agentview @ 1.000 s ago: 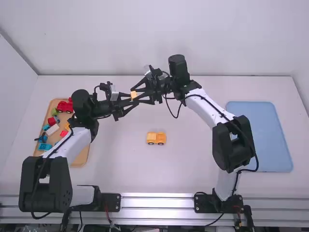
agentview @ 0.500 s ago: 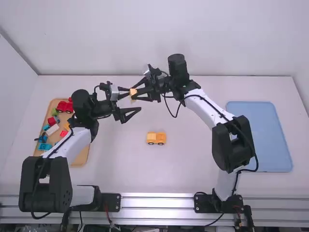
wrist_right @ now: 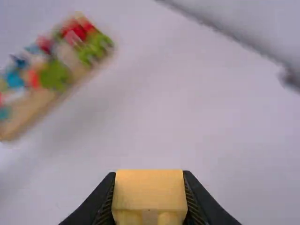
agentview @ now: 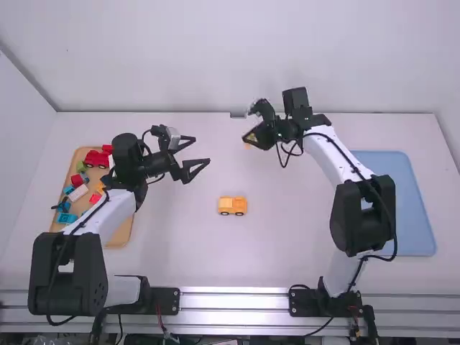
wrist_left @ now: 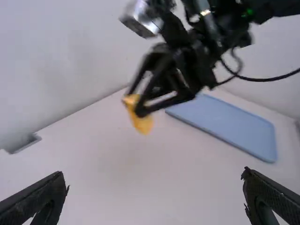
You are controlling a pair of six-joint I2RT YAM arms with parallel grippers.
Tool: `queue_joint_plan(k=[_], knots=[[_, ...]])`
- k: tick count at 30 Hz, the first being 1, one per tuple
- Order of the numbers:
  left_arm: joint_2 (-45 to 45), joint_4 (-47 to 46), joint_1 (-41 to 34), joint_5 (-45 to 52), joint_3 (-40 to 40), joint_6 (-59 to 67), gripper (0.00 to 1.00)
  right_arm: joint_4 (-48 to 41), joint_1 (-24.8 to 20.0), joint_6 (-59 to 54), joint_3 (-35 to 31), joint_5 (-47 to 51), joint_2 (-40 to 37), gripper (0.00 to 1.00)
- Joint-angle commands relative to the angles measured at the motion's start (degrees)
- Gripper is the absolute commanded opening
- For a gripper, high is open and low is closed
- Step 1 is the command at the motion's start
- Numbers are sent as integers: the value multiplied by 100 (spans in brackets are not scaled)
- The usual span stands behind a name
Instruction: Assemble lego blocks to make yellow taxi
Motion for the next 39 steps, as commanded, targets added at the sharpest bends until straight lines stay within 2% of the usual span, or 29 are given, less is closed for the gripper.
queue_joint_plan(k=[1, 2, 3, 4, 6, 8, 9, 16, 23, 26, 28, 30, 31, 32, 33, 36, 37, 38, 39], knots=[[24, -59, 31, -323, 2, 363, 99, -765, 184, -1102, 107, 1788, -275, 13], [24, -87, 22, -330, 2, 496, 99, -1233, 210, -1443, 107, 1987, -245, 13], [24, -129, 15, -350, 2, 579, 99, -1602, 232, -1696, 107, 2131, -210, 4], [24, -153, 33, -352, 2, 651, 99, -2009, 278, -1908, 103, 2284, -125, 1], [24, -162, 24, -450, 2, 636, 99, -2317, 361, -1906, 79, 2511, 46, 0], [24, -186, 4, -564, 2, 643, 99, -2304, 461, -1895, -26, 2782, 188, 0], [24, -201, 4, -632, 2, 643, 99, -2173, 549, -1915, -170, 2986, 264, 6], [24, -238, 4, -750, 2, 643, 99, -1408, 1043, -1899, -1215, 3593, 254, 6], [24, -310, 4, -750, 2, 649, 99, -1676, 1329, -2964, -1449, 3128, 260, 6], [24, -393, 4, -752, 0, 649, 99, -1491, 1333, -3158, -1600, 3126, 260, 6], [24, -490, 4, -750, 0, 802, 99, -1189, 1283, -3250, -1818, 3095, 260, 11], [24, -577, 7, -752, 2, 968, 99, -925, 1237, -3338, -2068, 3025, 260, 23], [24, -577, 4, -752, 2, 964, 99, -881, 1235, -3355, -2116, 3014, 260, 25], [24, -573, 4, -748, 0, 940, 99, -785, 1231, -3348, -2199, 2997, 260, 36], [24, -573, 4, -739, 2, 946, 99, -715, 1233, -3353, -2256, 2964, 260, 44], [24, -555, 4, -743, 2, 944, 99, -632, 1274, -3348, -2295, 2988, 260, 54], [24, -557, 4, -750, 2, 946, 99, -643, 1307, -3351, -2284, 3025, 260, 72], [24, -560, 4, -752, 2, 944, 99, -640, 1335, -3324, -2262, 3117, 260, 79], [24, -564, 7, -754, 2, 946, 99, -643, 1346, -3250, -2240, 3156, 260, 81]])
